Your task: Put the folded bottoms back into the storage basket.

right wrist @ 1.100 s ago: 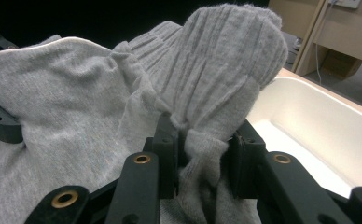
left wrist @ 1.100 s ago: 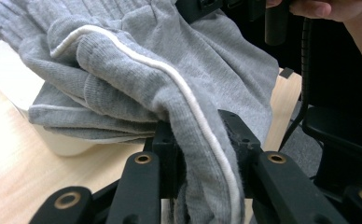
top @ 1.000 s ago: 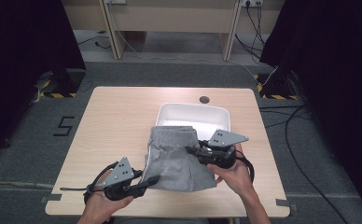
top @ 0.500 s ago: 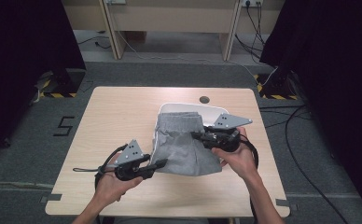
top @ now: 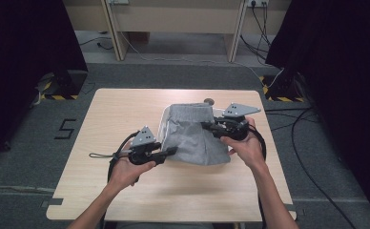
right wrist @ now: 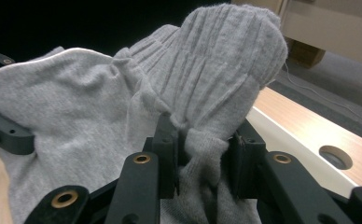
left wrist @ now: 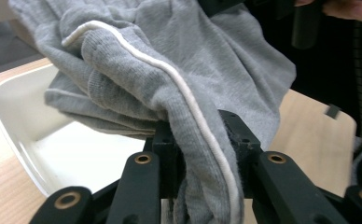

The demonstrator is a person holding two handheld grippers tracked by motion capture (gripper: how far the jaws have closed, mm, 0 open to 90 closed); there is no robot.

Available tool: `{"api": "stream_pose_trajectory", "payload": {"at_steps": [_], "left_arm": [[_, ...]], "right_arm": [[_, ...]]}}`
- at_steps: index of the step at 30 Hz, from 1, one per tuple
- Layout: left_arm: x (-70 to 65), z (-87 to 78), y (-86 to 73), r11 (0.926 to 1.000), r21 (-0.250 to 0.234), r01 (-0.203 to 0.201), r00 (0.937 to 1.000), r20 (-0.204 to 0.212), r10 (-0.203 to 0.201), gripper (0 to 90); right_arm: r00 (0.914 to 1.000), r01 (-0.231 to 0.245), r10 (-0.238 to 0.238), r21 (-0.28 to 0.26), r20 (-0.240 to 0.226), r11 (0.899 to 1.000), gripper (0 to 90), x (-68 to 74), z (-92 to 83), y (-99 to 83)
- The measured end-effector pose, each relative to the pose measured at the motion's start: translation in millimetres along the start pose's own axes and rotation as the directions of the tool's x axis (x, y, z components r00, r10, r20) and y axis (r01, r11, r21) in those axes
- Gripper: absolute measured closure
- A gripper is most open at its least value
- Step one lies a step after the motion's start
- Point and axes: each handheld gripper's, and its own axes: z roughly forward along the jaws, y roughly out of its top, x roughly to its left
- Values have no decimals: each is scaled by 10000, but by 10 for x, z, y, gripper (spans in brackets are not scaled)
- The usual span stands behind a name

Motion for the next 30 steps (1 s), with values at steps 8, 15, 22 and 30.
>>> {"api": "stream_pose_trajectory", "payload": {"at_steps": [8,15,22,30], "left_arm": [[167,243,82,9996,199,214,9997,-133,-211,696],[281,379,162,9986,371,381,9990,-243,-373,696],[385,508,150,9968,625,508,9980,-407,-483,696],[455,624,90,9935,1040,469,9979,-490,-420,696]], "right_arm": [[9993,-280,275,212,248,9994,689,-225,117,0],[9985,-351,333,390,443,9986,689,-363,180,64],[9978,-403,368,639,554,9971,689,-463,307,55],[9973,-506,460,831,571,9953,688,-508,395,-35]]}}
